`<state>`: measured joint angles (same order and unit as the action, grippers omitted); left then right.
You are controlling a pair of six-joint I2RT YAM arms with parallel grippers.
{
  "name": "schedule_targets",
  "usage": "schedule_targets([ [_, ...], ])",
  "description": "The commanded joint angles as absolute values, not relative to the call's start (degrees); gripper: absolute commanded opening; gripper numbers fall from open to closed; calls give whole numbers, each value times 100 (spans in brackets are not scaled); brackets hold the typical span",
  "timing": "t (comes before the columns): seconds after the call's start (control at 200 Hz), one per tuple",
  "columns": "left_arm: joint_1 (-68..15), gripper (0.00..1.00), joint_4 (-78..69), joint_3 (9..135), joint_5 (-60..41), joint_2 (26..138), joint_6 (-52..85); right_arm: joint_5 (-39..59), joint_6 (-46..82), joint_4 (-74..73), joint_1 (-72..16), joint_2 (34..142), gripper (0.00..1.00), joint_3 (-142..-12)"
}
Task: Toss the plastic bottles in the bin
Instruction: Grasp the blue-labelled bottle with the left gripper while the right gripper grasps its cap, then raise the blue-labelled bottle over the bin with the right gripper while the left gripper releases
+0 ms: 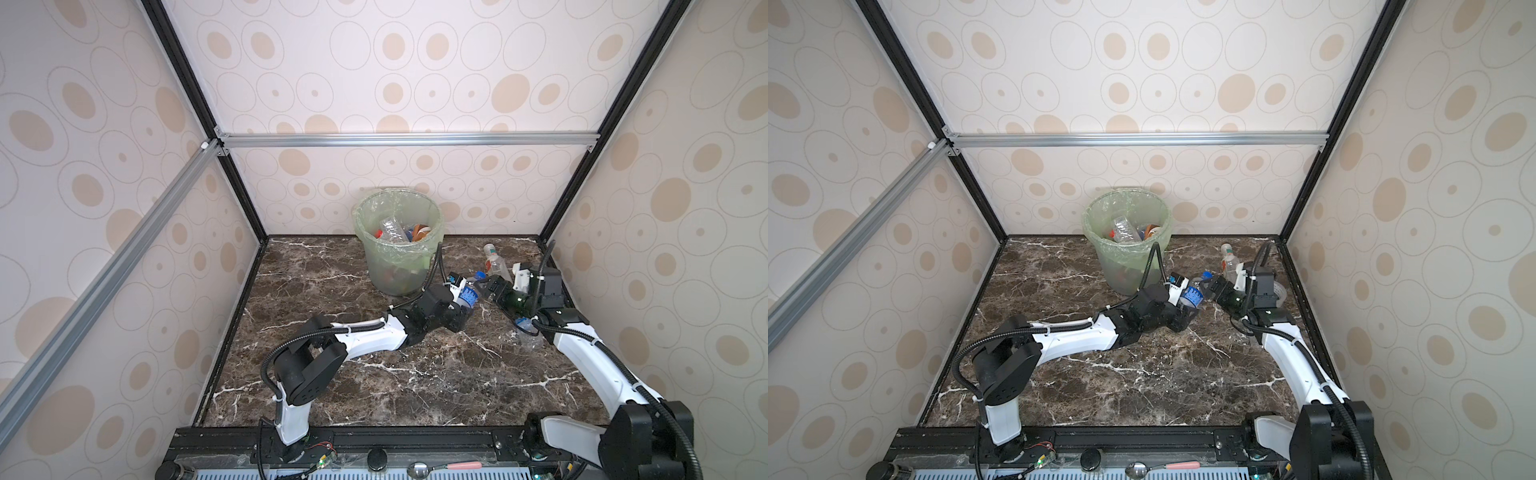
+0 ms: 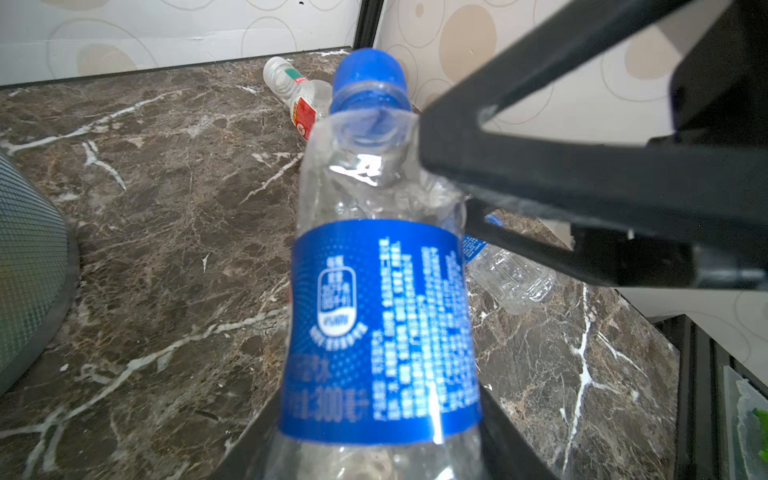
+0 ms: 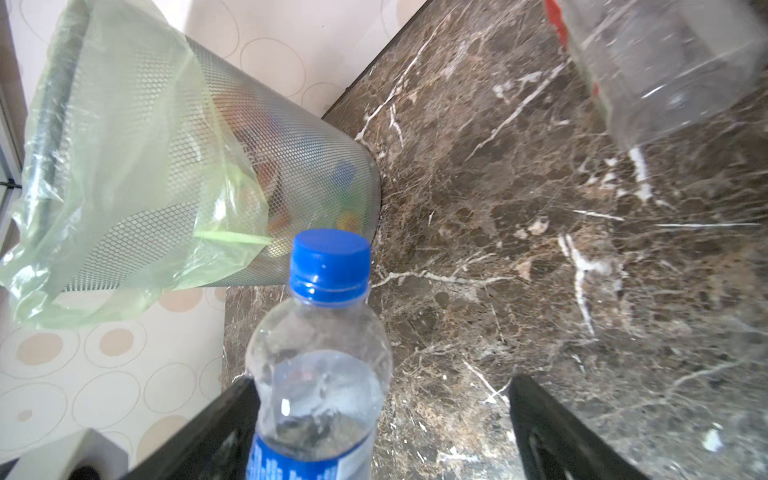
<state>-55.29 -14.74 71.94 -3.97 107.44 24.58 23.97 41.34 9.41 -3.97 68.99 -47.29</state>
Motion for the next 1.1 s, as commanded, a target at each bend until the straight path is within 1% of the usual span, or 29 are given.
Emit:
schedule_targets([
  [0.0,-5546,53,-1722,7179,-415,10474,2548,2527,4460,378,-517,7018,95,-4729],
  [0.16,-5546,53,-1837,7006,-379,10287,2638,2566,4603,185,-715,7240,93,-4888],
  [0.275,-5546,53,-1839,6970,-370,10215,2646,2535,4724,-29,-848,7329,89,-4879],
  [0.43,-5546,56,-1858,6952,-424,10165,2680,2707,4993,-433,-897,7505,77,-4794],
  [0.575,-5555,59,-1889,6890,-422,10091,2700,2592,4903,-315,-899,7472,68,-4895],
  [0.68,-5554,65,-1843,6881,-388,10047,2672,2483,4784,-147,-896,7468,62,-5031],
  [0.78,-5549,79,-1778,6851,-288,9982,2646,2463,4733,-97,-901,7531,53,-5168],
  [0.915,-5546,98,-1719,6760,-104,9813,2645,2406,4658,-27,-897,7649,52,-5412],
  [1.095,-5478,99,-1420,6759,6,9461,2604,2194,4344,366,-904,7900,51,-6338],
])
